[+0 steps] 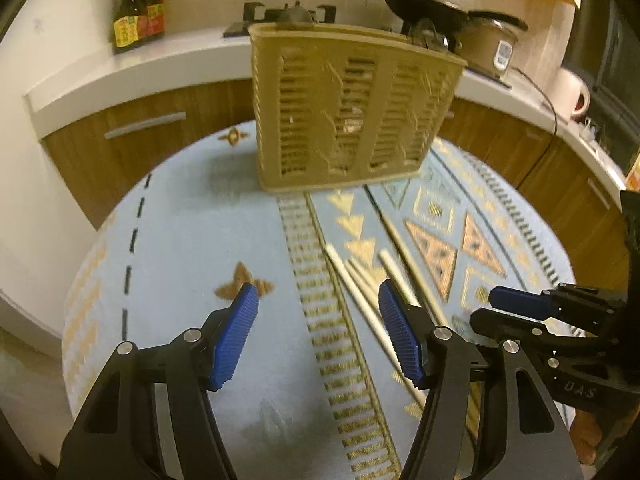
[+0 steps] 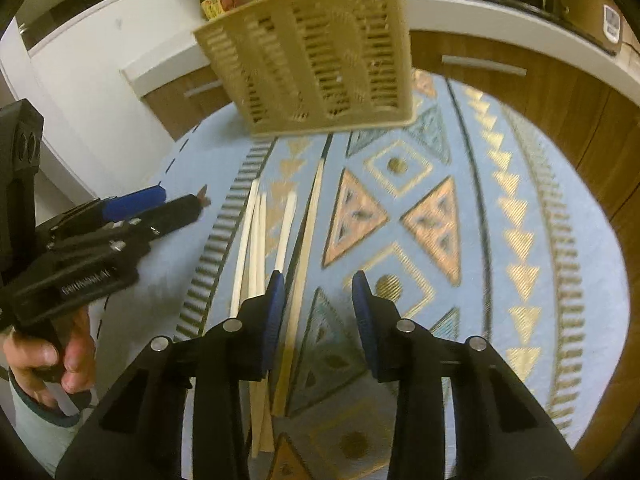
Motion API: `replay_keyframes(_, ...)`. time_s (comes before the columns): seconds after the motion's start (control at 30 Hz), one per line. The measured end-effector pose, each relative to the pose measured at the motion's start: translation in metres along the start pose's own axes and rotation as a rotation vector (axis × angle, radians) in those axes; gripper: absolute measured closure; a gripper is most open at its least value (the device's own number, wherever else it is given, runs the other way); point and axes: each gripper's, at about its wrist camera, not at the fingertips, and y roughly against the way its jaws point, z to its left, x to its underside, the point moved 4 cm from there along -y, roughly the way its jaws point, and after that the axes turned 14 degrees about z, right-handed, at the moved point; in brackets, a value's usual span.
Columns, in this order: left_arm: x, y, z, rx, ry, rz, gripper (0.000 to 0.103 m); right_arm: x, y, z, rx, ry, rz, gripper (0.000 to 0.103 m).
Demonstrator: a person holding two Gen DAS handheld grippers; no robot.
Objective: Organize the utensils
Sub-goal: 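Move both open grippers back down toward the wooden chopsticks on the table, then close the right gripper on a chopstick while the left grasps another chopstick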
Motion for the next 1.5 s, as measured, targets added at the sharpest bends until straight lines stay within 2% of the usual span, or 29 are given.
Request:
replay_keyframes(0.13,0.008,-0.008,-0.005,-0.02,-0.013,0.014,0.044,0.003,-0.008,0.006,0.016,0.013,-0.001,0.076)
replay_keyframes(0.27,0.014,-0.018,-0.009,-0.02,-0.014,0.035,0.047,0.004,-0.015,0.01,0.041,0.023,0.002,0.085)
replay_keyframes(0.5,0.018,-0.031,-0.011,-0.009,-0.003,0.059,0.049,0.01,-0.023,0.015,0.109,0.051,-0.022,0.086)
replay_keyframes(0.8,0.019,-0.033,-0.022,-0.044,-0.017,0.057,0.049,0.012,-0.023,0.027,0.188,0.103,-0.047,0.086)
replay_keyframes(0.97,0.018,-0.033,-0.021,-0.048,-0.004,0.064,0.048,0.017,-0.023,0.026,0.24,0.119,-0.065,0.099)
replay_keyframes(1.2,0.021,-0.031,-0.015,-0.077,-0.013,0.07,0.048,0.025,-0.017,0.011,0.231,0.079,-0.063,0.099)
replay_keyframes(1.43,0.02,-0.031,-0.021,-0.034,0.003,0.093,0.048,0.028,-0.014,0.007,0.204,0.05,-0.062,0.099)
replay_keyframes(1.5,0.02,-0.032,-0.025,-0.047,0.005,0.096,0.048,0.029,-0.013,0.006,0.198,0.049,-0.061,0.099)
